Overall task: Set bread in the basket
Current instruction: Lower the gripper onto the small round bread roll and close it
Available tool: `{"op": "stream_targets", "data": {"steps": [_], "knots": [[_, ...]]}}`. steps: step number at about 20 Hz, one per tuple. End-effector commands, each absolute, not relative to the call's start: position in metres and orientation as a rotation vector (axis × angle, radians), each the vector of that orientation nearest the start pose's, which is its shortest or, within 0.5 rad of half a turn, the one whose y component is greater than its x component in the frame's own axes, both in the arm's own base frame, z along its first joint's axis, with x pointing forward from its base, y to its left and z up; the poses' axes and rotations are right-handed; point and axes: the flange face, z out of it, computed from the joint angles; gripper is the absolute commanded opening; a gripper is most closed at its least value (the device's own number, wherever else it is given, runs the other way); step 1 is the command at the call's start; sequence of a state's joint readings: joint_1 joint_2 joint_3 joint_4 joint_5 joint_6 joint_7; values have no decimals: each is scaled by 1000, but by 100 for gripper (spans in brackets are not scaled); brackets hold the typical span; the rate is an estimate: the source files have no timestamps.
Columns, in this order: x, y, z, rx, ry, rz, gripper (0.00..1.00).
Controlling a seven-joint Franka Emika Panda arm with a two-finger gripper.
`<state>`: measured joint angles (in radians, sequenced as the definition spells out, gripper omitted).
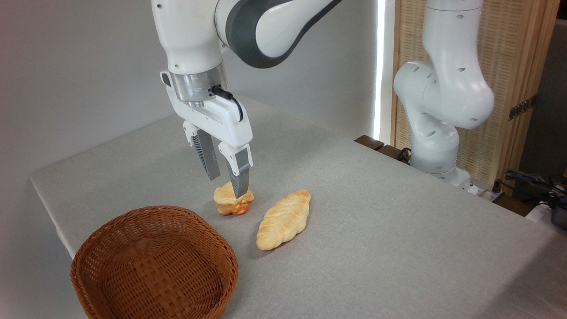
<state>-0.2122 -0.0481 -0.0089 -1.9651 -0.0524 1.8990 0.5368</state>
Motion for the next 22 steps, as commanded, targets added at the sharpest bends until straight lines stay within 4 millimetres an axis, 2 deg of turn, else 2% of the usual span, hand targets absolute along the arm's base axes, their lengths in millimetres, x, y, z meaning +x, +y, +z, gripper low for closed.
{"op": "stream_targets", "data": {"steps": [1,3,6,12,18,19,21,22], "knots": [[526,-141,469,-2970,1211,44,100],[524,-154,458,-2957,1243,45,100],[524,-163,448,-2948,1267,73,100],[524,-174,428,-2937,1293,131,100],[524,-175,422,-2927,1300,151,100],[525,-175,422,-2924,1302,149,89],[525,-175,422,-2922,1307,149,56],[525,-175,422,-2918,1316,149,49]]}}
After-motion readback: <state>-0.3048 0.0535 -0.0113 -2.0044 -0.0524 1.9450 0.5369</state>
